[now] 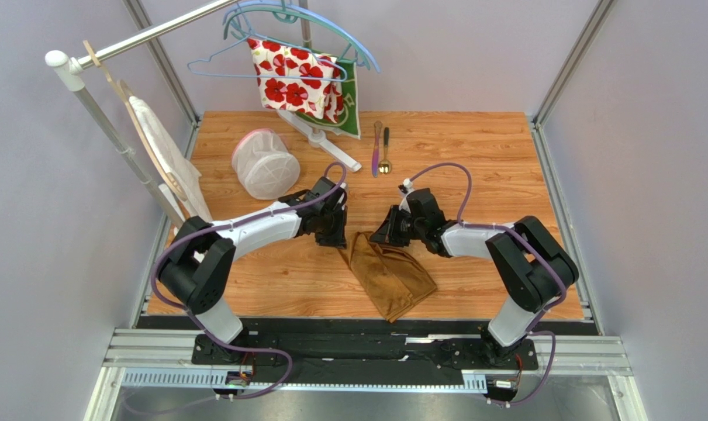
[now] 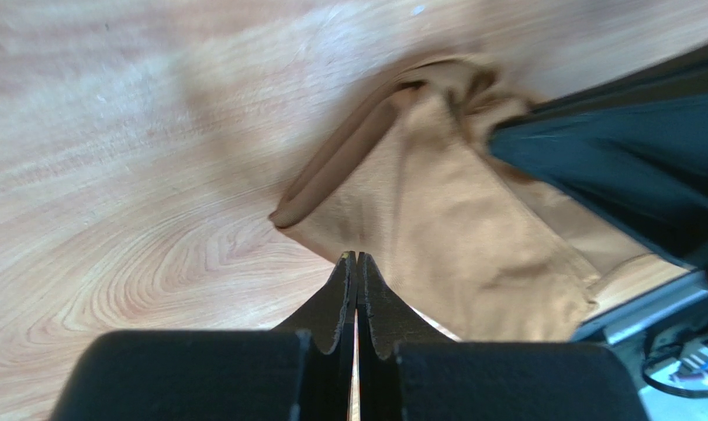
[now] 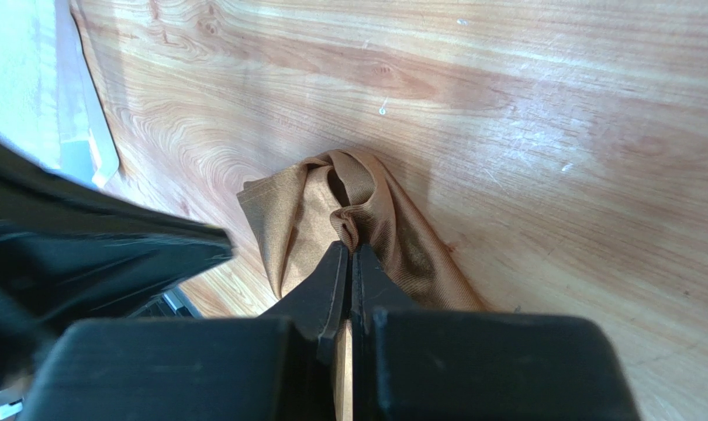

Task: Fold the napkin into a case and place the utensils inside
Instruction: Grasp the top corner of the smaller rectangle folded napkin from the folded napkin.

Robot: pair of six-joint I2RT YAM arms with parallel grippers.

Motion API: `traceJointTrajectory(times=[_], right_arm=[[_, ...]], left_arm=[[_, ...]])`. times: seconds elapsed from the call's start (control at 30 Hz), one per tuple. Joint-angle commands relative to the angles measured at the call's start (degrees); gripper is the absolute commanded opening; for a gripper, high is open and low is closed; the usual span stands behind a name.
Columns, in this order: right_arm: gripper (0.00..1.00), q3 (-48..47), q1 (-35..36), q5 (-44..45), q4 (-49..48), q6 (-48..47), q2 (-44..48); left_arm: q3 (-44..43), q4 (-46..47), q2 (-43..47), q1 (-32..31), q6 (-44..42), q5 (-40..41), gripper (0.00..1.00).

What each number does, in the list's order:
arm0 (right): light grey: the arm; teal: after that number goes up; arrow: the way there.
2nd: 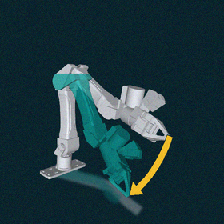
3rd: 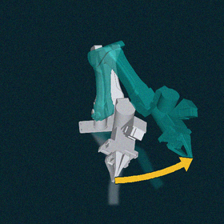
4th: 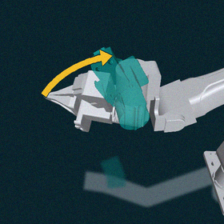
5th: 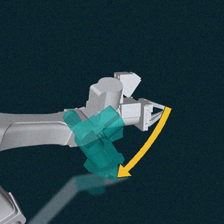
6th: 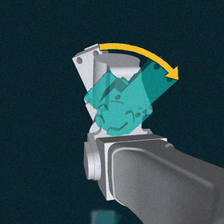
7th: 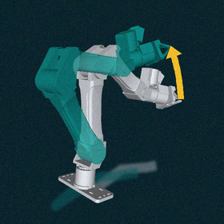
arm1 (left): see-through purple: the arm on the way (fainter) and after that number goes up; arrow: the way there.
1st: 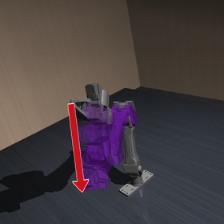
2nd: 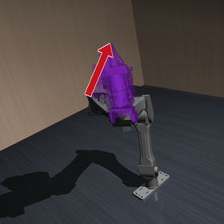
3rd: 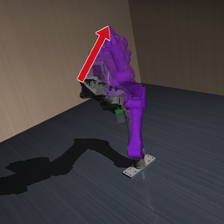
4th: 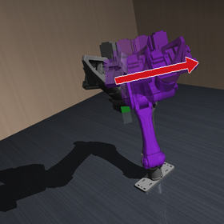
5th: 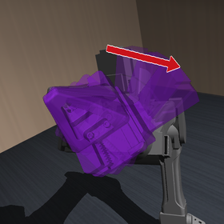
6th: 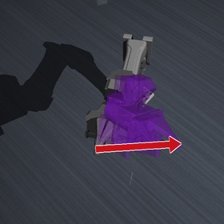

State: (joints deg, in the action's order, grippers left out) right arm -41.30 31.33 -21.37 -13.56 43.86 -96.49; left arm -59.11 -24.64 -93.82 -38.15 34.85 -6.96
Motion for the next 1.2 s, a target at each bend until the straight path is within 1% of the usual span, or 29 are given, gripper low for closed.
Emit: traceJointTrajectory(times=[0.0,0.13,0.33,0.37,0.5,0.6,0.77,0.83,0.9,1.1,1.17], right_arm=[[0.0,-1.5,0.3,2.3,0.8,-1.5,3.3],[0.0,-2.8,0.8,3.0,3.0,-2.5,5.2],[0.0,-4.8,2.0,6.1,7.1,-4.0,6.9],[0.0,-5.7,2.0,7.7,8.2,-4.4,7.2],[0.0,-6.0,2.7,6.9,8.5,-2.6,6.9],[0.0,-5.6,4.3,9.8,9.0,1.2,6.6],[0.0,-4.3,8.9,15.1,7.3,5.1,5.3],[0.0,-1.7,9.8,16.0,3.5,6.9,5.0],[0.0,-0.5,10.1,17.1,0.2,7.5,4.4],[0.0,2.6,9.9,18.7,-2.7,6.7,3.1],[0.0,3.2,9.9,18.9,-3.0,6.7,3.4]], left_arm=[[0.9,3.9,-3.3,0.3,1.2,0.1,0.0],[0.8,6.2,-5.7,0.3,1.5,-0.2,0.0],[1.4,7.7,-6.5,0.2,1.6,0.1,0.0],[1.5,7.9,-6.5,0.2,1.6,0.0,0.0],[2.2,9.1,-6.5,0.2,2.0,-0.4,0.0],[2.3,10.2,-6.9,0.1,2.3,-0.3,0.0],[2.5,11.5,-8.0,0.1,2.6,-1.0,0.0],[2.6,11.6,-8.0,0.1,2.6,-0.9,0.0],[2.9,11.7,-7.9,0.1,2.5,-0.8,0.0],[3.9,11.7,-5.1,0.1,2.1,-1.1,0.0],[4.0,11.5,-3.2,-0.1,1.4,-1.5,0.06]])
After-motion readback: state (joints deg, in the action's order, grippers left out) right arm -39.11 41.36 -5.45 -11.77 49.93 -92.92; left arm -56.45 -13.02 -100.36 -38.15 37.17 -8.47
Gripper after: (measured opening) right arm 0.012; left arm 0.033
